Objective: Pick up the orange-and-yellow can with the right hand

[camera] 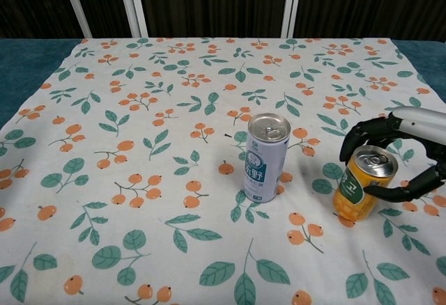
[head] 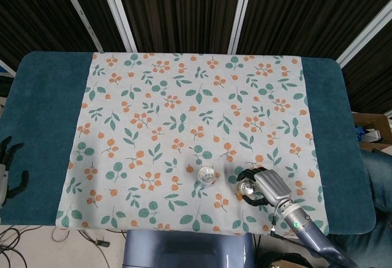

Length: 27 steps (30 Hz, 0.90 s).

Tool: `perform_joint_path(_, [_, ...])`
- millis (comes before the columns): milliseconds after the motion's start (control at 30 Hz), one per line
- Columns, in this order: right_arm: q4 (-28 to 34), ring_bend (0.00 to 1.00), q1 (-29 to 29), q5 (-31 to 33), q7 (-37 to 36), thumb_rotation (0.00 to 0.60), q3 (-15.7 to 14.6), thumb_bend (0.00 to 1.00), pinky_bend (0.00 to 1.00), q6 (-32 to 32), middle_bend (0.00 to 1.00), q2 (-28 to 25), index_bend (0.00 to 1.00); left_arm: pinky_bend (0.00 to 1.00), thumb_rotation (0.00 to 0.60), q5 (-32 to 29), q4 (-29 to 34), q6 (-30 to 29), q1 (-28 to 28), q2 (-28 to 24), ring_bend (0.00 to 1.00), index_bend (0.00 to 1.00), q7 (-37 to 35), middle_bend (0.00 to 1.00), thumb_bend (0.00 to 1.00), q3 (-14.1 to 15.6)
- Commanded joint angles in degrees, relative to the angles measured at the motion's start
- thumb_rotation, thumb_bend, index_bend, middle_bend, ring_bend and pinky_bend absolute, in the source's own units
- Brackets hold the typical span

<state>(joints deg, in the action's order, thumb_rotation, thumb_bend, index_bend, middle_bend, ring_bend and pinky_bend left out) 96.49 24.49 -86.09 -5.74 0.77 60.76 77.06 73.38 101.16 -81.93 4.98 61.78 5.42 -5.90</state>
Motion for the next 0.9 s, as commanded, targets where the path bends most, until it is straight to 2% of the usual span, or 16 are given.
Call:
perform_joint_path(33, [0.4,0.47,0.1,0.1,-0.1,0.6,0.3,0.39,0.35,0.3,0.5,-0.4,0.41,0.27,0.6,0.0,0.0,0.0,0.0,0.0,0.03,0.16,0.0,0.0,0.48,0.0])
perform_joint_path(333, [4.4,0.48,1.0,0.1,-4.1,0.6,2.1,0.39,0.35,0.8,0.5,-6.3,0.41,0.27,0.6,0.0,0.1,0.1,0.0,-0.1,0.03,0.16,0.0,0.0,0.48,0.1])
perform_joint_path(533, [6.7,0.48,1.9,1.5,-7.6,0.6,5.0,0.39,0.35,1.1,0.5,-12.5,0.41,0.27,0.6,0.0,0.2,0.0,0.0,-0.2,0.03,0.16,0.0,0.0,0.48,0.1])
perform_joint_path(733, [7.4,0.48,3.2,4.2,-7.8,0.6,7.9,0.39,0.35,0.5,0.5,-17.5,0.41,0.27,0.6,0.0,0.2,0.0,0.0,-0.1,0.03,0.16,0.4,0.0,0.48,0.2])
perform_joint_path(900, [9.1,0.48,3.6,5.0,-15.1,0.6,10.5,0.39,0.35,0.8,0.5,-20.7,0.41,0.27,0.6,-0.1,0.3,0.0,0.0,0.0,0.03,0.16,0.6,0.0,0.48,0.2])
